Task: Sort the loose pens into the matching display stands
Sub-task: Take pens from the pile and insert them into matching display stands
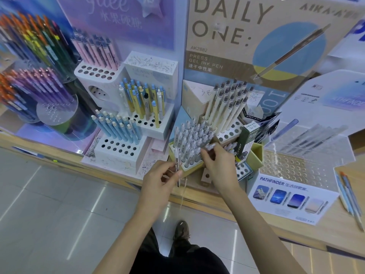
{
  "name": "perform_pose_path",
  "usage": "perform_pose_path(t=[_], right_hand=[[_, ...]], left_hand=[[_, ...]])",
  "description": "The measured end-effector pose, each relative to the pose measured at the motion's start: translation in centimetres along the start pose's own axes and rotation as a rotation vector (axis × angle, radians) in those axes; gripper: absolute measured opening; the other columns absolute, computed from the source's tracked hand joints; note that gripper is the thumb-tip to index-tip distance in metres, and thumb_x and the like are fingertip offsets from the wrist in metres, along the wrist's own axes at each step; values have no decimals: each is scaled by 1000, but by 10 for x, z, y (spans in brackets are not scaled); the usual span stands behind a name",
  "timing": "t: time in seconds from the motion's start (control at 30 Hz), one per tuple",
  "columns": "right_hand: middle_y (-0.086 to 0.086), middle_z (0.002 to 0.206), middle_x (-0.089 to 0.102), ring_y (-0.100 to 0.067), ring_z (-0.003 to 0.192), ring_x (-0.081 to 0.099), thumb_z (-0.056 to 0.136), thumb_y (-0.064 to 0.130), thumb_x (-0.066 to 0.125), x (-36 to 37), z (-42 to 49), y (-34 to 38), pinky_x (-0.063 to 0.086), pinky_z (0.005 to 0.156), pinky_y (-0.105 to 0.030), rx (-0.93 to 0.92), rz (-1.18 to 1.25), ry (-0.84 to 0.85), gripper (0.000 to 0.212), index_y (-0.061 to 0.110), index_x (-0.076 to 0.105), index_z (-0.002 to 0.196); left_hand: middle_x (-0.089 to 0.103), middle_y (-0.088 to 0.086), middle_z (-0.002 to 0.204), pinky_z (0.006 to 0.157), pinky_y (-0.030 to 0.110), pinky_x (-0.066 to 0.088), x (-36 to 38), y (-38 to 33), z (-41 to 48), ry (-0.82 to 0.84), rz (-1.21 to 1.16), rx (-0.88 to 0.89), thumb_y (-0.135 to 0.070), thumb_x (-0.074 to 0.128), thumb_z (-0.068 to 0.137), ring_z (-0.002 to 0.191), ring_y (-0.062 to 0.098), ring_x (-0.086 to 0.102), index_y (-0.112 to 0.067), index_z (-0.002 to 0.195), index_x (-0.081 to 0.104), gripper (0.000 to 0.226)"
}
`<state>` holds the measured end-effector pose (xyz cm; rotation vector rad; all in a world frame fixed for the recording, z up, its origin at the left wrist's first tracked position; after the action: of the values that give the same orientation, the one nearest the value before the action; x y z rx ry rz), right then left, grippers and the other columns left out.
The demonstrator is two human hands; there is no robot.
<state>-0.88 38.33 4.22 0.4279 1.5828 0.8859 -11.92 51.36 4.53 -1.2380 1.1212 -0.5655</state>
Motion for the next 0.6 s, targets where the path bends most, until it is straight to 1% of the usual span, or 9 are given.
perform_pose_path(t=[0.07,0.13,0.2,0.27,0.33,0.4,0.47,0.53,0.6], right_hand=[[-1,71,57,-19,67,55,91,23,62,-1,0,0,41,60,-28,17,3,35,20,8,53,83],[4,72,57,-16,70,56,92,19,60,-4,-4,1,40,62,-24,3,29,56,13,11,53,85],[1,75,60,-17,73,58,93,18,59,-5,-9,2,41,64,-23,-34,22,59,12,8,58,88],[-7,78,64,-21,74,61,93,18,59,-3,-12,3,47,67,-31,-68,-24,39,16,3,61,93],[-13,78,66,-26,73,62,93,17,59,-1,-11,3,48,66,-39,-98,-61,22,18,0,62,92],[-15,80,67,-29,75,63,93,16,59,0,-9,3,49,67,-40,-78,-70,39,18,-1,62,93],[-15,84,67,-30,80,64,93,15,58,1,-8,2,49,71,-41,-45,-69,77,17,0,62,97],[-11,91,67,-27,88,63,92,13,59,-4,-11,5,49,76,-39,-17,-86,90,20,4,60,110],[1,87,64,-12,84,61,92,15,60,-17,-20,13,48,76,-27,-5,4,43,30,12,58,121]], left_hand=[[58,-12,85,67,6,39,-1,-2,1,-6,-1,1,-11,68,85,74,-3,55,-36,89,59,27],[58,-13,84,66,5,39,-2,-4,1,-11,1,8,-11,68,85,74,-4,55,-38,87,58,30],[57,-13,84,66,5,39,-3,-4,1,-12,-3,10,-10,68,85,74,-4,55,-37,87,58,29],[58,-13,84,66,5,39,-3,-3,1,-8,4,10,-11,68,85,74,-4,55,-32,89,60,24],[58,-12,86,67,5,39,-2,-2,1,-2,9,5,-11,68,85,75,-4,55,-26,93,63,18],[59,-10,88,68,5,39,-2,-2,1,9,17,7,-11,68,85,75,-3,55,-19,98,65,15],[59,-9,89,68,5,39,-1,-3,0,18,18,16,-11,67,85,76,-4,55,-15,101,67,16],[59,-9,89,68,5,39,1,-4,0,25,20,22,-12,67,86,76,-3,55,-14,103,68,17],[59,-9,88,68,5,38,3,-7,1,29,27,38,-11,68,85,76,-1,55,-12,102,69,18]])
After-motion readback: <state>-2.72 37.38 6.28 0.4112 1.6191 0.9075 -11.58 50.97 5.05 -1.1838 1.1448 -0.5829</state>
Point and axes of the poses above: each hand's wrist, its own z-axis towards the middle knuckle, its own x-axis out of the palm, y = z × x, the point moved 1 cm from there along z, towards the middle knuckle
